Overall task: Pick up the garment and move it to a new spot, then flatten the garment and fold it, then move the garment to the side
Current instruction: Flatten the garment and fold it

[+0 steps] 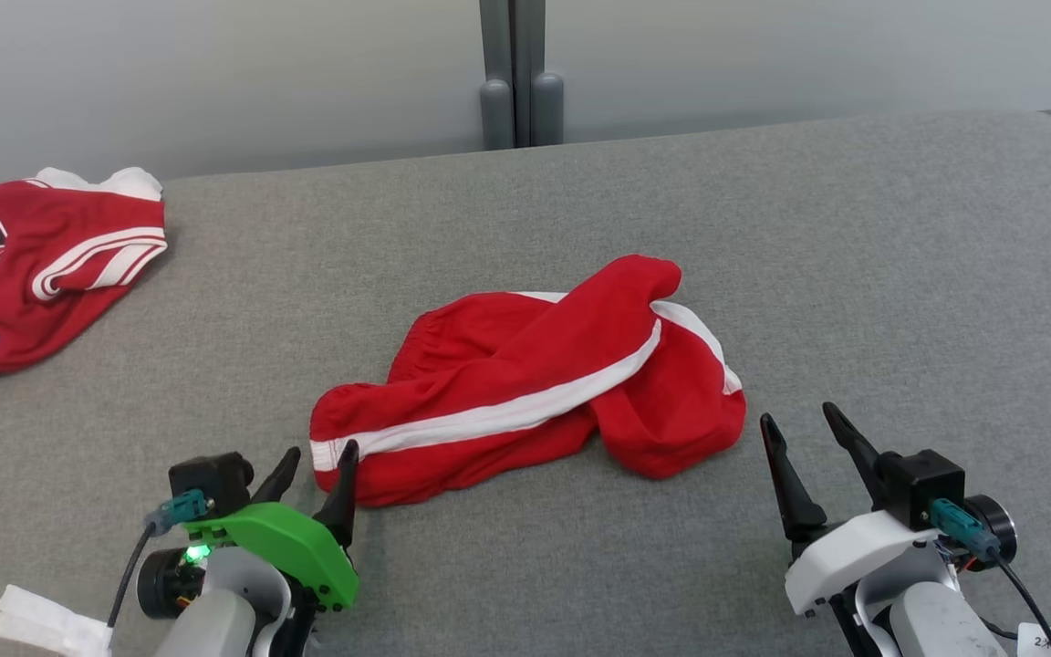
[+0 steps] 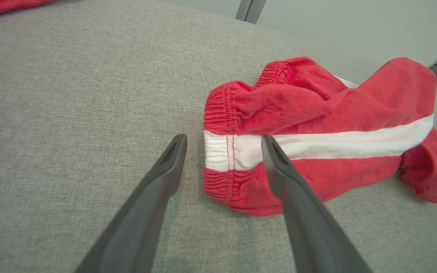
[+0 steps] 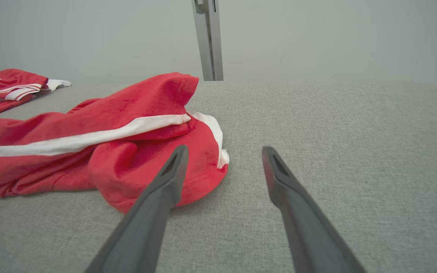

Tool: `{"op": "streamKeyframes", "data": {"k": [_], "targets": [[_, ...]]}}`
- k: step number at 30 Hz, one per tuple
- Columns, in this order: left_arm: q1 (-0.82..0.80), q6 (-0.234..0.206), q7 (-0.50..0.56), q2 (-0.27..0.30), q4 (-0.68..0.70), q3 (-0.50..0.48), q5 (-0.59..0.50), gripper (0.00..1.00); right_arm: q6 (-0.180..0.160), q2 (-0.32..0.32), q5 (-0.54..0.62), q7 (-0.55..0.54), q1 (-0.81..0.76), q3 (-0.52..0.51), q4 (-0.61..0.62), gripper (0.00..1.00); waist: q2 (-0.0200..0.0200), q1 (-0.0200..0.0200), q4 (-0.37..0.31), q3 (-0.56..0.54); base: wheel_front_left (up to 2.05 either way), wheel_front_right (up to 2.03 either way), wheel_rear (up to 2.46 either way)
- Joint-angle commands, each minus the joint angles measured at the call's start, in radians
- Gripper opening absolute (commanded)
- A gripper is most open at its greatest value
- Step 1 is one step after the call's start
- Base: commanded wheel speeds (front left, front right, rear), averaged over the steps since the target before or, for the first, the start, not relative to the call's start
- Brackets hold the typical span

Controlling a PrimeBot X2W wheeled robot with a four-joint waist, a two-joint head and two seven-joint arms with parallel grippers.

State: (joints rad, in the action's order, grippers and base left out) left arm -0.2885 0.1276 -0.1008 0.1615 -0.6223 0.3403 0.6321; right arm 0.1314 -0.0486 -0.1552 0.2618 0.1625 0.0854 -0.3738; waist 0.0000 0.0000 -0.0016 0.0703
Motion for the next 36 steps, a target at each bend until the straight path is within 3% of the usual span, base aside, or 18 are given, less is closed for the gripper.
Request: {"op": "streamKeyframes", "data": {"k": [1,16,18,21,22,23,31,36], "targets": [[-0.02,0.004,0.007,0.016,-0.001,0.018,0.023,1.0,-0.001,-0.003,0.005,0.005,0.012,0.001,-0.005,1.0,0.0,0.0,-0.009,0.016,0.0,0.0,0.0],[-0.085,0.005,0.003,0.082,-0.006,0.17,0.214,1.0,-0.001,-0.003,0.022,0.005,0.034,0.0,-0.002,1.0,0.0,0.0,-0.018,0.047,0.0,0.0,0.0],[-0.09,0.005,0.01,0.094,-0.001,0.195,0.231,0.58,-0.001,-0.003,0.026,0.005,0.034,-0.002,-0.001,1.0,0.0,0.0,-0.017,0.048,0.0,0.0,0.0],[-0.102,0.005,0.005,0.107,0.003,0.226,0.256,0.29,-0.001,-0.003,0.029,0.005,0.036,-0.004,0.002,1.0,0.0,0.0,-0.016,0.049,0.0,0.0,0.0],[-0.105,0.005,0.001,0.11,0.003,0.233,0.262,0.11,-0.001,-0.003,0.03,0.005,0.036,-0.005,0.003,1.0,0.0,0.0,-0.016,0.049,0.0,0.0,0.0],[-0.107,0.005,-0.002,0.115,0.001,0.24,0.267,0.0,-0.001,-0.003,0.031,0.005,0.036,-0.006,0.004,1.0,0.0,0.0,-0.016,0.048,0.0,0.0,0.0],[-0.127,0.004,-0.073,0.138,-0.04,0.253,0.279,0.0,-0.001,-0.003,0.067,0.005,0.101,0.008,-0.005,1.0,0.0,0.0,-0.01,0.051,0.0,0.0,0.0],[-0.141,0.004,-0.106,0.124,-0.08,0.253,0.279,0.0,-0.001,-0.003,0.13,0.005,0.195,0.045,-0.081,1.0,0.0,0.0,0.006,0.057,0.0,0.0,0.0]]}}
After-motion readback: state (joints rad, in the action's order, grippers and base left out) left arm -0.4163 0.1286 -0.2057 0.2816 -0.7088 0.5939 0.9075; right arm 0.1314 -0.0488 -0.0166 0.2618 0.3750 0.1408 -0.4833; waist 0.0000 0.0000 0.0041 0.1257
